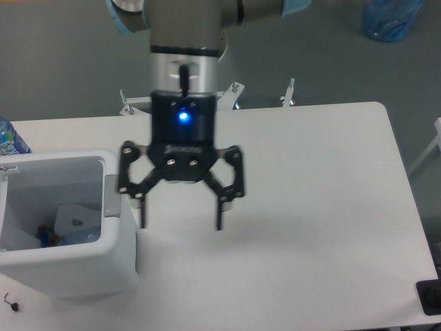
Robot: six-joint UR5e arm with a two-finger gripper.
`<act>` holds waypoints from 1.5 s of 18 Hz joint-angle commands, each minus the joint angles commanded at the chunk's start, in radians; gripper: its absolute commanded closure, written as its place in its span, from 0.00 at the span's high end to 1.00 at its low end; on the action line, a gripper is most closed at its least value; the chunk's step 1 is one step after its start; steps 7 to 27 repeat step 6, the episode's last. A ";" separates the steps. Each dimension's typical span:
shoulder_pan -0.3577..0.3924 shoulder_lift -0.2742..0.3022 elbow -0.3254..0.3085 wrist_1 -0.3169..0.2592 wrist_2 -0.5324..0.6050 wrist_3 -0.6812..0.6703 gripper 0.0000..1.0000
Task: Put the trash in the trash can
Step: 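Open the gripper to drop the bottle and raise it away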
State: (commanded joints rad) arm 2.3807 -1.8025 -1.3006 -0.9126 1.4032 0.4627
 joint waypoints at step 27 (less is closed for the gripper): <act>0.014 0.014 -0.040 -0.022 0.128 0.139 1.00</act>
